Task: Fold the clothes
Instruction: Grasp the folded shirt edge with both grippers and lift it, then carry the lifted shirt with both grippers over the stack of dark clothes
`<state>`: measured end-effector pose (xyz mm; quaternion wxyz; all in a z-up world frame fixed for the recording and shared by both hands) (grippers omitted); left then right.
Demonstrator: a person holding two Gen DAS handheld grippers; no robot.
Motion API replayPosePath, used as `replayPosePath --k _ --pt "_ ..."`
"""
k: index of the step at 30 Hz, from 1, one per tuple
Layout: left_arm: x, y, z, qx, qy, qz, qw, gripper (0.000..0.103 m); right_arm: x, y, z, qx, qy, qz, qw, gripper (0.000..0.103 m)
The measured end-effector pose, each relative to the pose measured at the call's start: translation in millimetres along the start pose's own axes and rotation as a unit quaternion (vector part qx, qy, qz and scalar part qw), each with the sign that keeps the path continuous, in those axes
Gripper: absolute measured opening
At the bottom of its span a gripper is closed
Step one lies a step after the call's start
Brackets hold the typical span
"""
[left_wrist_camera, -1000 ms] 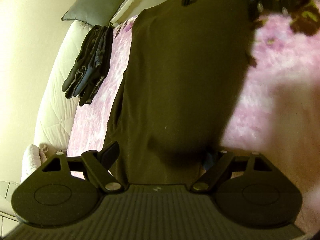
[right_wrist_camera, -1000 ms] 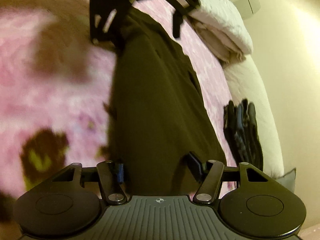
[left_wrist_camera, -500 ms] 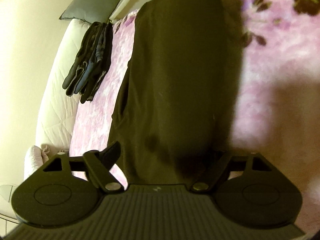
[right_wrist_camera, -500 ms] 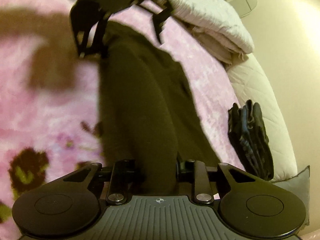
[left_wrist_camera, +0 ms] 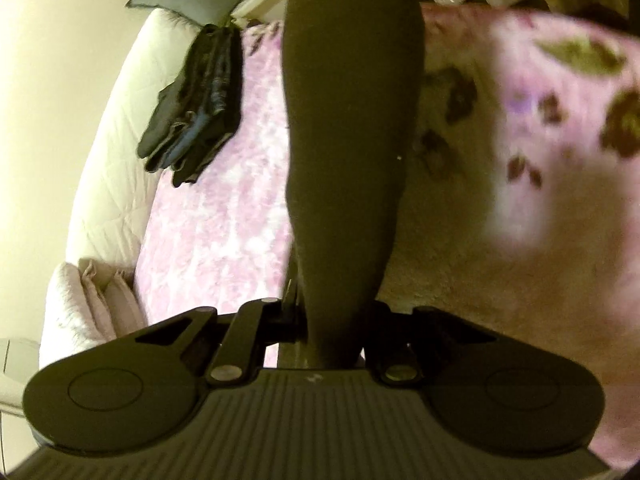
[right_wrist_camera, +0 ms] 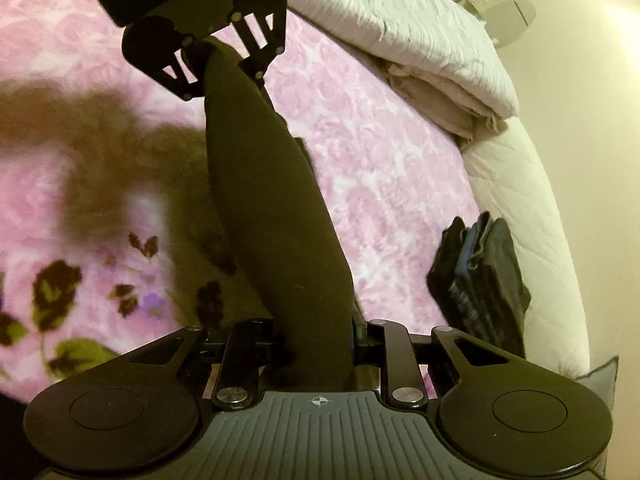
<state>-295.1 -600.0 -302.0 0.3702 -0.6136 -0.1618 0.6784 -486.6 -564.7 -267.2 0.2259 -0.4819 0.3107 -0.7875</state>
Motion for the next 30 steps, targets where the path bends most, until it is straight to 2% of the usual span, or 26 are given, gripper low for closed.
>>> replayPosePath --k 7,15,22,30 --pt "-48.2 -60.7 33.4 -0.014 -0.009 0.005 0.9999 0.011 40.4 -60.8 4.4 0.003 -0.002 0.021 1.0 0.022" --pt "-96.3 -99.0 82.4 -0.044 -0.038 0.029 0.9979 0.011 93.8 -111.3 -6.8 0.033 -0.002 0.008 0.999 0.022" --pt "-124.4 -76.7 150.5 -0.079 -0.078 0.027 0.9935 0.011 164.1 -113.1 -49.6 0.071 -0.029 0.018 0.997 0.022" --pt "-172.5 -18.2 247.0 -0.099 -0.125 0.009 0.9871 0.011 253.1 -84.8 -136.5 0.083 -0.042 0.055 0.994 0.022"
Point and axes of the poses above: each gripper's, at about its wrist camera, not at the fingertips, and y roughly the way its jaws point, x to its right, z to its top, the point moved 5 cm from there along y, roughly the way its jaws point, and after that the axes turned 2 degrees about y, right-handed, at the moved point
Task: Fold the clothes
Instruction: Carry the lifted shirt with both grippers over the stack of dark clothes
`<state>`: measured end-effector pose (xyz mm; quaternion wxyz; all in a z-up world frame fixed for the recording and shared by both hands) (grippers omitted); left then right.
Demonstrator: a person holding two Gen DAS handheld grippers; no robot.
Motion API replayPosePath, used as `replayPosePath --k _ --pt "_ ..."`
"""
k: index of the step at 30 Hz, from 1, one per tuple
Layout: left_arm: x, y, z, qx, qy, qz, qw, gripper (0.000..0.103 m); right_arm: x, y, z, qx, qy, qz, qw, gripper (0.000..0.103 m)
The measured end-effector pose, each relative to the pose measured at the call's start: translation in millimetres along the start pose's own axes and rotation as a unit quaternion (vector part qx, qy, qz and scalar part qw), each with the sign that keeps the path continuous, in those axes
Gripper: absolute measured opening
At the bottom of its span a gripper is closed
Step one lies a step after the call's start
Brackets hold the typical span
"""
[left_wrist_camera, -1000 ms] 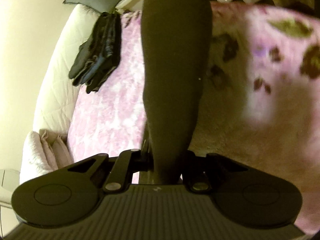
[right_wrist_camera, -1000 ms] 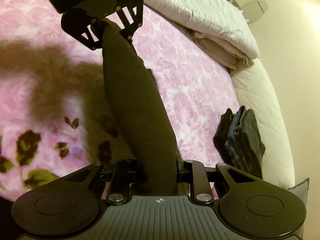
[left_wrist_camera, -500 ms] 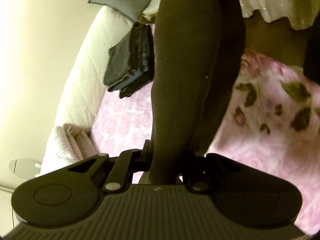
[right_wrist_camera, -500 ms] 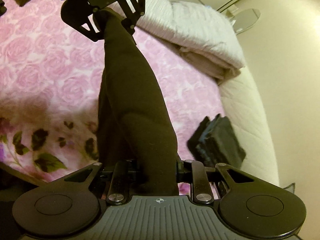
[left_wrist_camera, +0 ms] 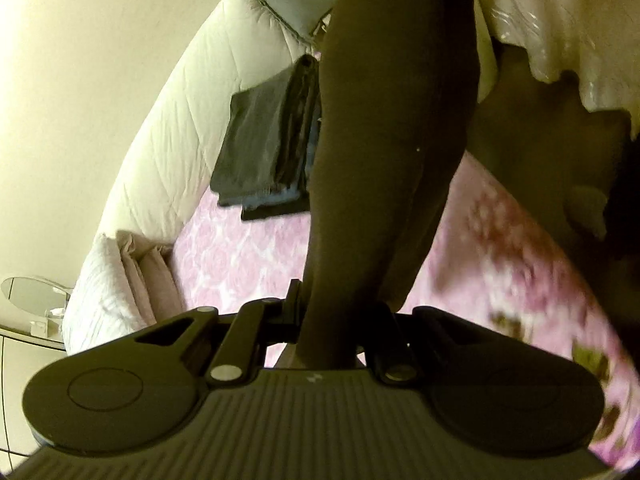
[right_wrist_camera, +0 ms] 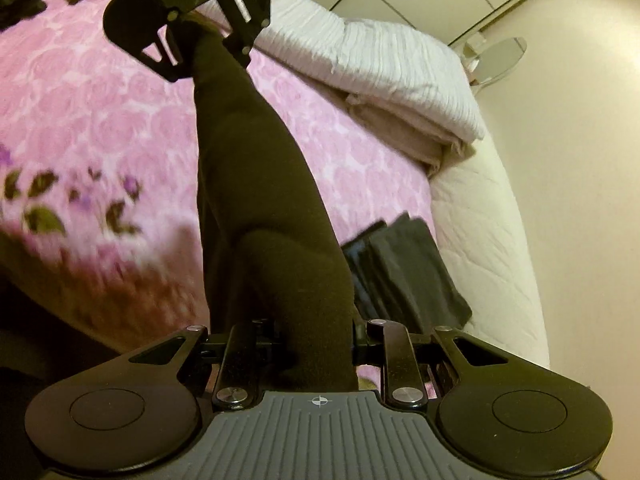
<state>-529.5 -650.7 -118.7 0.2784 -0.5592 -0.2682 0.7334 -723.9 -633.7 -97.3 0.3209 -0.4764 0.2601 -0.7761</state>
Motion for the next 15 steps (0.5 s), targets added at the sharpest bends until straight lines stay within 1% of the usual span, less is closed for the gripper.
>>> replayPosePath --k 4,8,11,15 --pt "-23.1 27.1 42.6 0.0 -0.008 -0.002 1.0 0.011 46.8 3.8 -34.0 0.001 -0.004 0.005 1.0 0.022" --pt "-63.8 61.1 72.0 0.004 -0.01 0.013 0.9998 0.011 98.3 27.4 -50.5 0.006 -0.017 0.0 1.0 0.022" --pt "-107.8 95.7 91.8 0.012 -0.017 0.035 0.9992 0.011 144.7 54.0 -53.5 0.01 -0.027 -0.014 0.999 0.022" --pt "-185.7 147.9 120.0 0.026 -0.02 0.079 0.9963 0.011 225.2 98.0 -45.9 0.018 -0.044 -0.057 0.997 0.022"
Point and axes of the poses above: each gripper's, at about its wrist camera, not at the fingertips, and y roughly the way its jaws point, x to its right, z to its top, the point moved 5 cm from there along y, roughly the way its jaws point, and after that the axes turned 2 degrees about y, right-handed, at the moved point
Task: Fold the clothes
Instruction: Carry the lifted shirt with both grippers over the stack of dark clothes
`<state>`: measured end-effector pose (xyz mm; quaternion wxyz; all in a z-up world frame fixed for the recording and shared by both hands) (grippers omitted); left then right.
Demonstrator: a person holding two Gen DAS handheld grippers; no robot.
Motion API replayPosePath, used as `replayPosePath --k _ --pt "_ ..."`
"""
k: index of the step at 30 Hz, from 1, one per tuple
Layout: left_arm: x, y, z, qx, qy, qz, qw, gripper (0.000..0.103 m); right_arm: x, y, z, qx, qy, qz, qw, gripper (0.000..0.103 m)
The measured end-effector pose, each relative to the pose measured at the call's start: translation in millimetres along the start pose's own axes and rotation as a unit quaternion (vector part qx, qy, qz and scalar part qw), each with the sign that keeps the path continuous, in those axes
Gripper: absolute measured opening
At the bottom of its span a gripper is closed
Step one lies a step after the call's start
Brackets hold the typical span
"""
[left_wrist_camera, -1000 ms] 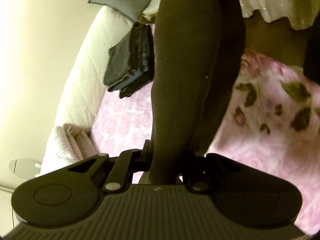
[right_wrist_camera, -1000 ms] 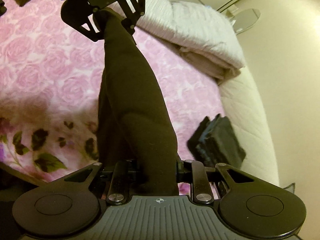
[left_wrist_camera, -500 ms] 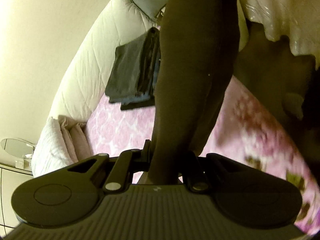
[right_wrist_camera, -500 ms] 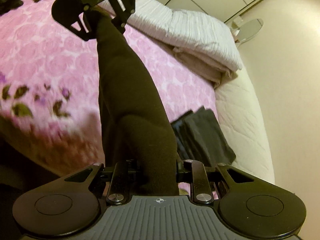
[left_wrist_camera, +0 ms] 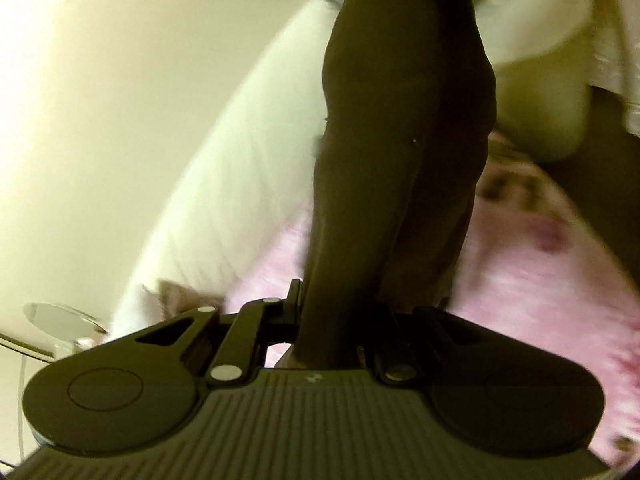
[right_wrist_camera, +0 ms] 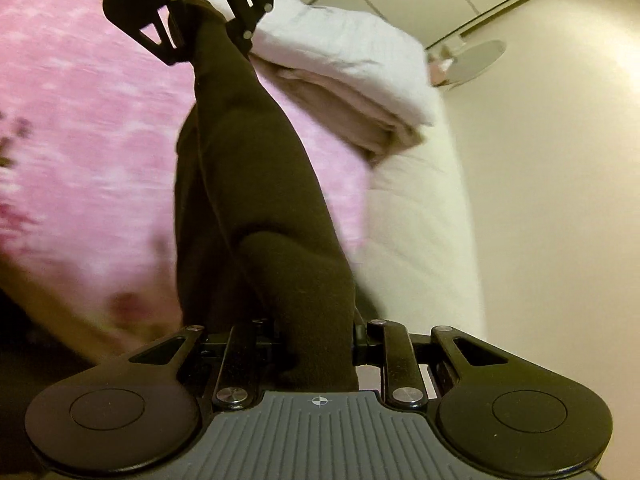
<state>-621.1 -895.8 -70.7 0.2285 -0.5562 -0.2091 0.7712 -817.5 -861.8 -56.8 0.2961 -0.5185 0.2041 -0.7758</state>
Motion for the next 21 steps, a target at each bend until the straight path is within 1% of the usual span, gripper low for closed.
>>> replayPosePath --k 2,4,6,7,8,10,11,13,14,15,16,17,19,21 --pt "-38.6 28.6 15.1 0.001 -0.005 0.032 0.9995 0.011 41.8 26.3 4.4 0.005 -0.01 -0.027 1.0 0.022" --pt "-70.6 51.3 25.8 0.003 -0.004 0.072 0.9974 0.011 83.5 49.5 11.8 0.019 -0.022 -0.067 0.997 0.023" --pt "-86.4 74.3 29.7 -0.002 -0.021 0.089 0.9958 0.011 115.6 68.1 15.5 0.041 -0.02 -0.108 0.993 0.023" --pt "-92.4 86.0 30.9 -0.006 -0.032 0.095 0.995 0.011 126.1 77.9 15.1 0.053 -0.017 -0.12 0.991 0.024" --pt "-90.2 100.1 30.5 -0.013 -0.042 0.093 0.9947 0.011 130.1 90.0 12.0 0.062 -0.018 -0.125 0.99 0.024" --pt "-61.3 136.3 24.3 -0.036 -0.052 0.071 0.9954 0.011 125.4 121.5 -1.9 0.077 -0.018 -0.118 0.99 0.025" --pt "-37.5 157.6 21.2 -0.053 -0.05 0.055 0.9958 0.012 115.0 143.6 -14.6 0.076 -0.016 -0.101 0.992 0.026" --pt "20.5 203.8 10.7 -0.099 -0.036 0.007 0.9944 0.014 83.5 196.1 -46.6 0.059 -0.011 -0.052 0.997 0.027" --pt "47.1 220.0 4.7 -0.119 -0.026 -0.007 0.9926 0.014 62.7 224.1 -64.0 0.043 -0.008 -0.022 0.999 0.027" --pt "71.7 231.7 -1.5 -0.136 -0.013 -0.014 0.9906 0.017 42.7 247.9 -79.8 0.025 -0.008 0.012 1.0 0.027" --pt "96.3 243.3 -7.7 -0.153 0.0 -0.02 0.9881 0.016 21.9 268.7 -94.4 0.003 -0.016 0.049 0.999 0.027" --pt "106.6 246.2 -9.7 -0.16 -0.002 -0.014 0.9871 0.012 4.9 279.5 -105.0 -0.004 -0.03 0.069 0.997 0.029" --pt "108.9 240.5 -8.3 -0.161 -0.024 0.014 0.9865 0.014 -15.5 281.0 -118.1 0.017 -0.056 0.059 0.997 0.032" --pt "105.1 233.9 -6.3 -0.166 -0.038 0.021 0.9852 0.021 -17.3 273.1 -127.2 0.033 -0.055 0.041 0.997 0.033"
Point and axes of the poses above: each gripper's, at about its wrist camera, not at the fingertips, and y roughly the way its jaws point, x to its right, z to its top, the point moved 5 cm from there along y, roughly the way its jaws point, and after that the axes turned 2 degrees about y, right-handed, at the moved point
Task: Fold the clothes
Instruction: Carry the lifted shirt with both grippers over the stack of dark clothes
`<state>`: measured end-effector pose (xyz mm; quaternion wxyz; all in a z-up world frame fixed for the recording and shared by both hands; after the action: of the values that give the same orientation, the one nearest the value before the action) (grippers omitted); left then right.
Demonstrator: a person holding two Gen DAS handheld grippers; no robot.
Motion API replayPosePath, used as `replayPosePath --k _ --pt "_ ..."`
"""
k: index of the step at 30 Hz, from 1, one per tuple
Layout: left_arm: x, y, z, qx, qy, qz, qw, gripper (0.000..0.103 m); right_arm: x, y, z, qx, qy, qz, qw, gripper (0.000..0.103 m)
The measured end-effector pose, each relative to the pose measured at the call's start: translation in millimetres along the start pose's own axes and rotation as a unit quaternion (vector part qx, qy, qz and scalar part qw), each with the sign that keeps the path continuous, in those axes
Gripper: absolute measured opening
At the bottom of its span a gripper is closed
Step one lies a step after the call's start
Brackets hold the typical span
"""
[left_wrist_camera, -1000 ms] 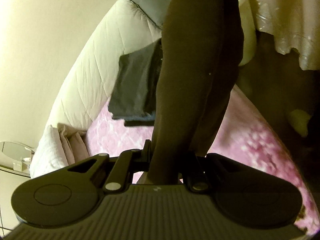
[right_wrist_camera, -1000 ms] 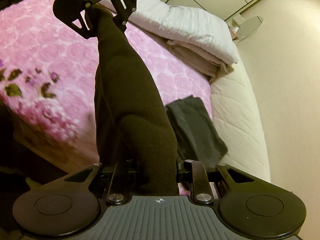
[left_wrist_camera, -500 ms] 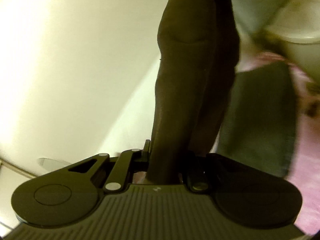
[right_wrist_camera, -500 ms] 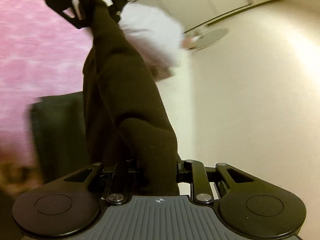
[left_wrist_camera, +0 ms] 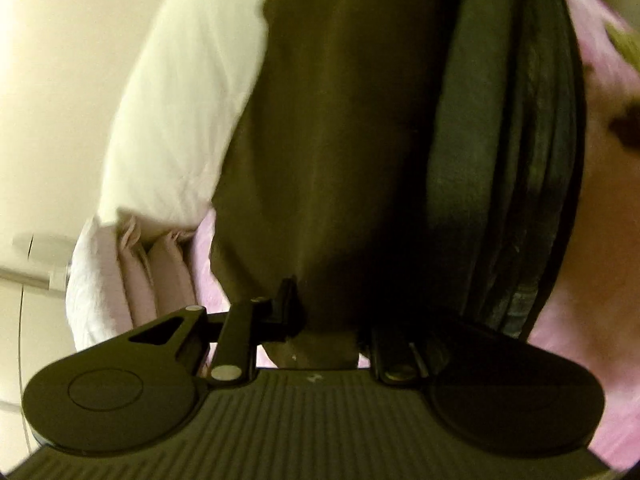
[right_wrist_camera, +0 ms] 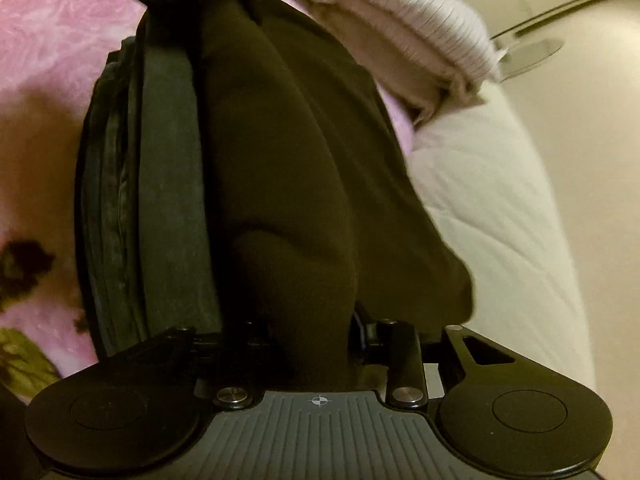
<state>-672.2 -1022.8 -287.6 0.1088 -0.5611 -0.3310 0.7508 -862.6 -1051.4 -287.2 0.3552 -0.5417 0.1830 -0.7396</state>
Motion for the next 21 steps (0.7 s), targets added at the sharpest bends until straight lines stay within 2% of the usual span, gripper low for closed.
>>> replayPosePath --k 4,6,7,10,13,15,19,21 --pt "-3.2 -2.3 6.0 -0.011 0.009 -0.014 0.9998 0.021 12.5 -16.4 -9.1 0.008 0.026 0.013 1.0 0.034" --pt "-6.1 1.0 11.8 -0.012 0.003 -0.024 0.9996 0.013 14.7 -19.6 -13.5 0.008 0.026 0.02 0.999 0.033" --pt "-9.9 3.0 13.7 -0.012 -0.003 -0.026 0.9996 0.011 15.8 -20.9 -13.8 0.009 0.025 0.022 0.999 0.027" --pt "-22.4 -1.8 20.6 -0.008 -0.023 -0.02 0.9995 0.008 19.0 -22.8 -5.0 0.01 0.021 0.028 0.999 0.02" --pt "-27.8 -24.8 20.9 0.011 -0.034 0.0 0.9993 0.007 32.8 -41.4 3.4 0.021 0.035 0.015 0.999 0.02" --pt "-19.4 -34.3 20.1 0.016 -0.037 -0.004 0.9992 0.007 36.1 -57.2 2.6 0.022 0.048 0.01 0.999 0.02" --pt "5.7 -17.7 14.3 -0.003 -0.03 -0.028 0.9991 0.007 7.2 -55.7 -8.5 0.0 0.047 0.037 0.998 0.02" --pt "2.5 -16.2 14.6 -0.002 -0.035 -0.029 0.999 0.007 -6.5 -52.3 -13.9 -0.009 0.044 0.049 0.998 0.02"
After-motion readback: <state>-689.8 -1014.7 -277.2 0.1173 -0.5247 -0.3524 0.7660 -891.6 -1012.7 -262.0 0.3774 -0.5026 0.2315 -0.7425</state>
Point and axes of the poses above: each gripper's, at about its wrist camera, not at the fingertips, and y roughly the way its jaws point, x to its right, z to its top, the point moved 5 cm from there along y, roughly the way its jaws point, and after that the axes turned 2 degrees about y, right-handed, at the moved point
